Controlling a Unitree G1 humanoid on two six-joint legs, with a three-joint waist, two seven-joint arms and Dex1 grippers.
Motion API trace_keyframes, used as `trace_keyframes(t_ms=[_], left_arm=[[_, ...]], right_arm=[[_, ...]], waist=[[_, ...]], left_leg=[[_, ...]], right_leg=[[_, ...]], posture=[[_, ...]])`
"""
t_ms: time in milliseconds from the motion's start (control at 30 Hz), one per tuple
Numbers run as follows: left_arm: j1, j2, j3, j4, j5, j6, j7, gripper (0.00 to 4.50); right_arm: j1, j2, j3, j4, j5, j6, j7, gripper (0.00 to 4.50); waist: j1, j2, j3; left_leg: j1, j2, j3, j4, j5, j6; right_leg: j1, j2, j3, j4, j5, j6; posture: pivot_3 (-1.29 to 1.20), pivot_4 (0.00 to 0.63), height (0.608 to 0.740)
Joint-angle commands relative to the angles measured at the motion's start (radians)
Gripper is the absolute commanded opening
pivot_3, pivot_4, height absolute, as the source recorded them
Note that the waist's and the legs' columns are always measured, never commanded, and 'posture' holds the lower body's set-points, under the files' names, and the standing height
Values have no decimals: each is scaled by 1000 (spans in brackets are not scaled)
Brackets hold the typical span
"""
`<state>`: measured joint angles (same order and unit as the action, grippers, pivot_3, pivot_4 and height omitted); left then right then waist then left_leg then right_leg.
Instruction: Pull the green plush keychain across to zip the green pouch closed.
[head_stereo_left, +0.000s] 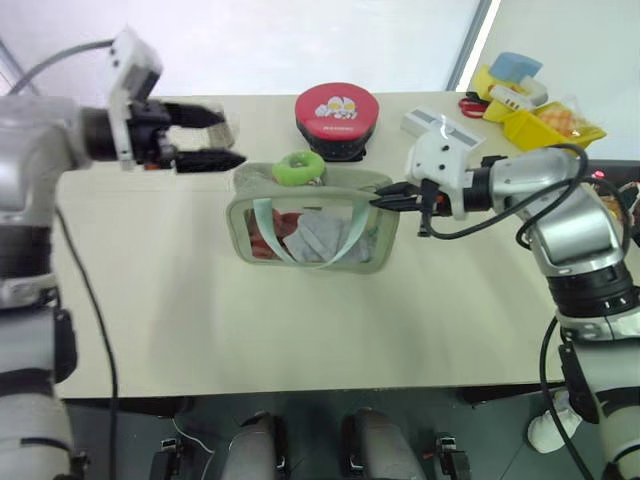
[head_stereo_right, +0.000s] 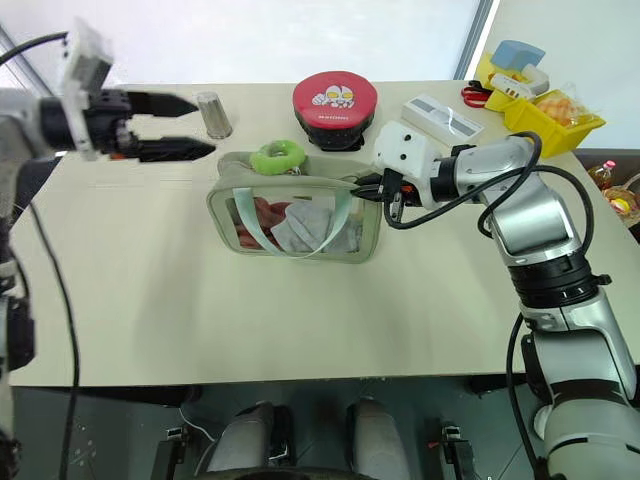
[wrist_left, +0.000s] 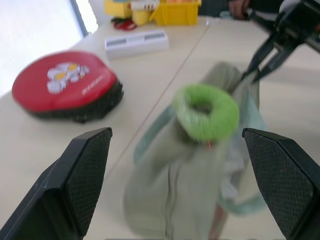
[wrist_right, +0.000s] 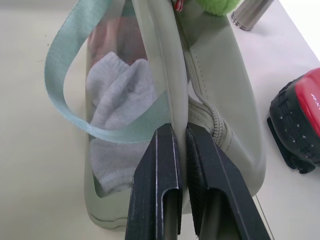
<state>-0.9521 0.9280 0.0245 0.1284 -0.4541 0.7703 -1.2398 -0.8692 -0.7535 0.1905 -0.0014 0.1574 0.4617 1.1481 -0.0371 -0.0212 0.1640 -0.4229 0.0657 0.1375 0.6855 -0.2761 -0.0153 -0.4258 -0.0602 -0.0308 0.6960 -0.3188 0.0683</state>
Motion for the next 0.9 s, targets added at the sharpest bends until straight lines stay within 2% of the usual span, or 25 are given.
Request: trace_keyframes(t_ms=[33,133,267,300,367,400,600,800,900], left_arm=[[142,25,43,-155,-39,41,28,4444],[251,3,35,-224,-6,11,98,4444],[292,-54,14,-240,37,-28,194,4444],[291,-67,15,-235,40,-36,209,4205],[282,-83,24,-225,35,-36,229,3564],[280,-83,23,-222,34,-38,228,3103],[279,-81,15,-213,33,-43,225,37],[265,-96,2,-193,48,-53,250,37],[270,-91,2,-203,42,-49,240,0]], right_arm=[[-23,7,-4,2,-3,-19,4,0],[-27,10,-2,9,-5,-22,6,0],[-30,12,-1,5,-5,-16,11,0],[-31,12,-1,5,-6,-16,12,0],[-30,11,-2,2,-6,-13,13,0],[-30,11,-2,1,-6,-12,14,0],[-29,16,-9,-12,4,14,9,0],[-38,17,-32,-28,38,88,1,0],[-55,-1,-47,-2,58,120,19,1086]], waist=[[0,0,0],[1,0,0],[3,0,0],[3,0,0],[0,0,0],[-1,0,0],[-1,0,0],[-1,0,0],[0,0,0]], left_leg=[[0,0,0,0,0,0],[0,0,0,0,0,0],[0,0,0,0,0,0],[0,0,0,0,0,0],[0,0,0,0,0,0],[0,0,0,0,0,0],[0,0,0,0,0,0],[0,0,0,0,0,0],[0,0,0,0,0,0]], right_leg=[[0,0,0,0,0,0],[0,-1,1,0,0,0],[0,0,1,0,0,0],[0,0,1,0,0,0],[0,0,1,0,0,0],[0,0,1,0,0,0],[0,0,1,0,0,0],[0,0,0,0,0,0],[0,0,0,0,0,0]], posture=[[0,150,740],[0,150,740],[0,150,740],[0,150,740],[0,150,740],[0,150,740],[0,150,740],[0,150,740],[0,150,740]])
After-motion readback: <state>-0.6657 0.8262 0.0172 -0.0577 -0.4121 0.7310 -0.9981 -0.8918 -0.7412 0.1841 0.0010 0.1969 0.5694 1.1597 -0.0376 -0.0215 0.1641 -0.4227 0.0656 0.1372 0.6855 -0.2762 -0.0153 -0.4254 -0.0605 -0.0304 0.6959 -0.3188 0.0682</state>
